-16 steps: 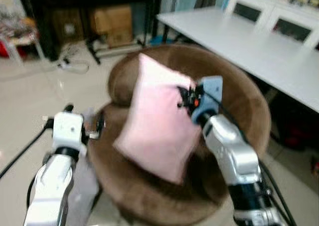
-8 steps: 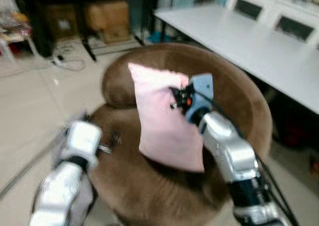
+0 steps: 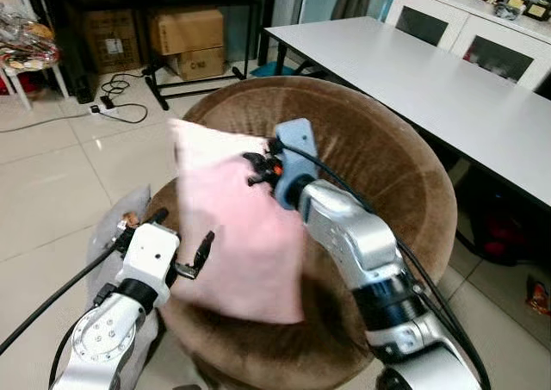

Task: Move the pillow to the sofa from floor

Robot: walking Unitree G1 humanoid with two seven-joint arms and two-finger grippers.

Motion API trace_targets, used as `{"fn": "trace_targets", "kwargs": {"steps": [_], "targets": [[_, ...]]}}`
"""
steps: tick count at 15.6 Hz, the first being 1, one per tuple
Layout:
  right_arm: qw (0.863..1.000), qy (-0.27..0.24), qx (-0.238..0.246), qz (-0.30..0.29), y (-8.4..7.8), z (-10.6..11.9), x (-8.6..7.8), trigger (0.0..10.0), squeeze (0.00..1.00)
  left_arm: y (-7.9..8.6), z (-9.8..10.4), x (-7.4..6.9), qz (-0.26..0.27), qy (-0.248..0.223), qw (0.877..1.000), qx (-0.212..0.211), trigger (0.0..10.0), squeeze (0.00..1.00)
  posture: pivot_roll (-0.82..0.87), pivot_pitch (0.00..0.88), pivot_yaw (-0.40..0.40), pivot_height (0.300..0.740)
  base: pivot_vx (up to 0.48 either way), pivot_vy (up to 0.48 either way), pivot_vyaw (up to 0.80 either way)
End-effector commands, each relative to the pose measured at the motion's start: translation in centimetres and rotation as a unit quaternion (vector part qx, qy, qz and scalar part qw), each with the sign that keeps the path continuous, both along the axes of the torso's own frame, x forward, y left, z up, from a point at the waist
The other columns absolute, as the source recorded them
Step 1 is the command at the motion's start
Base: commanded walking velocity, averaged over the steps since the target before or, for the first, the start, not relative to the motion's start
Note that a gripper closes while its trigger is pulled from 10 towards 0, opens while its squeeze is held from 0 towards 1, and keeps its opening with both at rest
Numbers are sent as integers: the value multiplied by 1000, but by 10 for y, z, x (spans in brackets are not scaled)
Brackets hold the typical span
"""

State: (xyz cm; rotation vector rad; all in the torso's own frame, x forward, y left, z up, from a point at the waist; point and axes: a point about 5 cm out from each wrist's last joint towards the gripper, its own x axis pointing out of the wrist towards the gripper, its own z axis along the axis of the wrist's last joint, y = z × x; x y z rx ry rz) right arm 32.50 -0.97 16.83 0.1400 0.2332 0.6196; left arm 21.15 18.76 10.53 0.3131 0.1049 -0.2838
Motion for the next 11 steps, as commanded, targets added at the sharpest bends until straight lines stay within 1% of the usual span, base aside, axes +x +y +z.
{"fn": "trace_targets", "kwargs": {"steps": [1,2,3,5,6,7,8,9,11], "targets": [[1000,2,28,-13,1,12,6,10000,0,-5,3,0,-15,-3,1000,2,10000,0,103,0,-132,740,0,0,0],[999,8,30,-20,3,12,9,10000,0,-5,3,0,-16,-3,1000,3,10000,0,103,0,-132,740,0,0,0],[998,23,40,-46,4,13,16,10000,0,-5,3,0,-18,-3,1000,3,10000,0,103,0,-132,740,0,0,0],[988,56,80,-116,-3,16,32,10000,0,-6,4,-1,-20,-3,1000,3,10000,0,106,0,-136,740,0,0,0],[975,83,97,-182,-19,13,46,10000,0,-6,4,-1,-22,-2,1000,2,10000,0,106,0,-136,740,0,0,0],[956,109,110,-250,-39,5,57,10000,0,-8,3,-1,-25,-1,1000,1,10000,0,107,0,-137,740,0,0,0],[945,119,112,-282,-52,1,63,10000,0,-9,3,-2,-27,-1,1000,1,10000,0,111,0,-140,740,0,0,0],[939,124,117,-299,-60,0,65,10000,0,-9,3,-2,-27,-1,1000,1,10000,0,111,0,-139,740,0,0,0],[907,166,152,-355,-86,-13,71,10000,0,-9,2,-4,-32,5,999,0,10000,0,113,0,-135,740,0,0,0]]}}
